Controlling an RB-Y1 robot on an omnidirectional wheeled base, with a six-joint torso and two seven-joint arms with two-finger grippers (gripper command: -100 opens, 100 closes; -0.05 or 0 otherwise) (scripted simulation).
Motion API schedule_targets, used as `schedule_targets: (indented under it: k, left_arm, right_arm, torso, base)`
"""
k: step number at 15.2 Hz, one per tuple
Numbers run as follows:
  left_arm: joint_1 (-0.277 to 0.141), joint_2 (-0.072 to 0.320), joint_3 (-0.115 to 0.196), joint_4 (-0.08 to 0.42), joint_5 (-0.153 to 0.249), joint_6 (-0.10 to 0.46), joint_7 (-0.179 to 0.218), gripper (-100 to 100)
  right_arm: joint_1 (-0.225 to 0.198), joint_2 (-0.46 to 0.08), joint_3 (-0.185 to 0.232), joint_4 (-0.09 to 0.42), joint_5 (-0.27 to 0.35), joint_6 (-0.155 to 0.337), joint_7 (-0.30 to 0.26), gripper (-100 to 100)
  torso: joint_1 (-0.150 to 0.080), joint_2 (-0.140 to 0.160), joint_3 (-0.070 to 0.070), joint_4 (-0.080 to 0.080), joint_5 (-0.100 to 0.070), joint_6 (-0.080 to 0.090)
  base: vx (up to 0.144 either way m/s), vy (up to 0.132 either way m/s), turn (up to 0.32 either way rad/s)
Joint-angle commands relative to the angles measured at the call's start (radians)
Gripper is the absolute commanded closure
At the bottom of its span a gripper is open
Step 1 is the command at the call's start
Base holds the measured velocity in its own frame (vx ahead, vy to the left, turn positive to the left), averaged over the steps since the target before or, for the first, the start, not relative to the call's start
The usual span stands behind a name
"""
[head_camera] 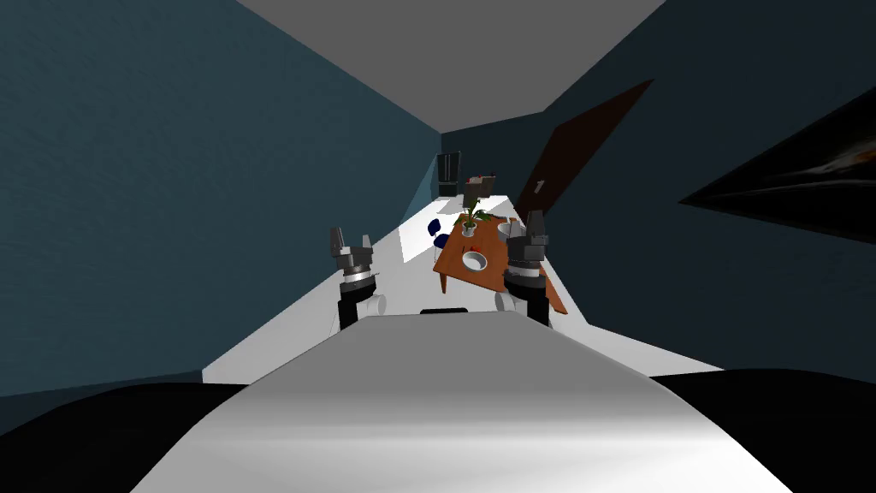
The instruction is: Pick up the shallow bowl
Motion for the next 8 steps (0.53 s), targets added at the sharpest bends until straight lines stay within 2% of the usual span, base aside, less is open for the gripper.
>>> schedule_targets:
  k: [1, 4, 5, 6, 7, 8]
  left_arm:
    - [0.000, 0.000, 0.000, 0.000, 0.000, 0.000, 0.000, 0]
    - [0.000, 0.000, 0.000, 0.000, 0.000, 0.000, 0.000, 0]
    - [0.000, 0.000, 0.000, 0.000, 0.000, 0.000, 0.000, 0]
    - [0.000, 0.000, 0.000, 0.000, 0.000, 0.000, 0.000, 0]
    - [0.000, 0.000, 0.000, 0.000, 0.000, 0.000, 0.000, 0]
    - [0.000, 0.000, 0.000, 0.000, 0.000, 0.000, 0.000, 0]
  right_arm:
    - [-0.004, -0.050, 0.002, 0.016, 0.002, -0.002, 0.005, -100]
    - [-0.008, -0.100, 0.004, 0.032, 0.005, -0.004, 0.010, -100]
    - [-0.012, -0.128, 0.007, 0.054, 0.008, -0.006, 0.016, -100]
    - [-0.012, -0.143, 0.007, 0.054, 0.008, -0.006, 0.016, -100]
    - [-0.018, -0.170, 0.011, 0.080, 0.013, -0.009, 0.024, -100]
    - [-0.018, -0.189, 0.011, 0.080, 0.013, -0.009, 0.024, -100]
  torso:
    - [0.000, 0.000, 0.000, 0.000, 0.000, 0.000]
    - [0.001, 0.000, 0.000, 0.000, 0.000, 0.000]
    - [0.002, 0.000, 0.000, 0.000, 0.000, 0.000]
    - [0.002, 0.000, 0.000, 0.000, 0.000, 0.000]
    - [0.002, 0.000, 0.000, 0.000, 0.000, 0.000]
    - [0.003, 0.000, 0.000, 0.000, 0.001, 0.000]
  base:
    - [0.002, 0.015, 0.042]
    - [-0.001, 0.027, 0.048]
    - [-0.005, 0.034, 0.068]
    - [-0.004, 0.035, 0.057]
    - [-0.005, 0.045, 0.088]
    - [-0.002, 0.043, 0.069]
